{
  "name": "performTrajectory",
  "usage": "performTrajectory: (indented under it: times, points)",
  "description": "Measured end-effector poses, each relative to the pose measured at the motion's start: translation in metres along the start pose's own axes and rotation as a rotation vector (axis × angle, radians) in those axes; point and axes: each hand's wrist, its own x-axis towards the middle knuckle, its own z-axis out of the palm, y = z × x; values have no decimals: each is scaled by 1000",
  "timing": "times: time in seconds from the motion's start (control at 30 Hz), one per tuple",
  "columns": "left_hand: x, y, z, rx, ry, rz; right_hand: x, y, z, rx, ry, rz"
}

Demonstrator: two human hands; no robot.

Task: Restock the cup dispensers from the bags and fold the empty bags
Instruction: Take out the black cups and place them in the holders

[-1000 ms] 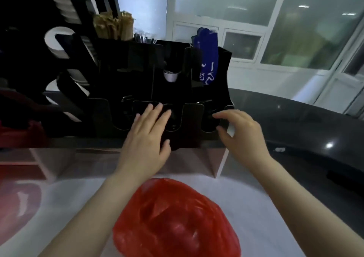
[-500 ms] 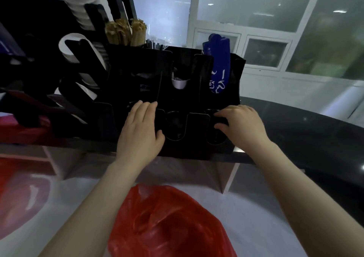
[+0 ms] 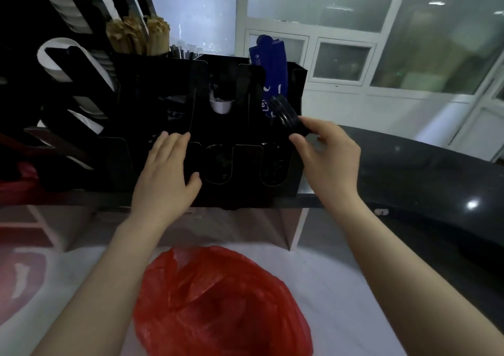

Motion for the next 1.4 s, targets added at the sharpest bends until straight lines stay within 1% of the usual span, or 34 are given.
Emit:
performTrajectory:
  times: [0.13, 0.23, 0.33, 0.43, 0.53, 0.63, 0.73, 0.8, 0.93, 1.07, 1.17, 1.23, 1.3, 1.4]
  points:
    - [-10, -5, -9, -79, -39, 33, -17, -14, -11, 104, -16, 58]
    - [-33, -14, -14, -185, -8, -3, -33, -21, -14, 128, -55, 112]
    - [-58, -29, -19, -190, -26, -43, -51, -31, -11, 193, -126, 172]
    - [-74, -48, -28, -174, -48, -39, -66, -47, -2, 241, -230, 142]
    - [-84, -73, -44, -171, -35, -41, -79, -71, 17, 259, -339, 99]
    - [-95, -105, -69, -174, -21, -84, -90, -102, 49, 284, -451, 69]
    - [-105, -147, -103, -141, -21, -108, -98, -145, 93, 326, -509, 36]
    - [-108, -177, -125, -109, -11, -123, -106, -175, 126, 331, -507, 14]
    - [-102, -233, -165, -52, 17, -116, -118, -232, 189, 253, -455, -63]
    - [-87, -277, -188, -1, -11, -58, -118, -267, 230, 276, -374, -51]
    - [-72, -304, -194, 36, -49, -14, -119, -285, 256, 270, -384, -54]
    - [-61, -317, -193, 42, -66, 16, -119, -293, 274, 179, -370, -78]
    - [-47, -323, -191, 43, -82, 48, -117, -298, 291, 66, -313, -100]
    - [-28, -332, -184, 93, -142, 80, -114, -308, 316, -62, -276, -129]
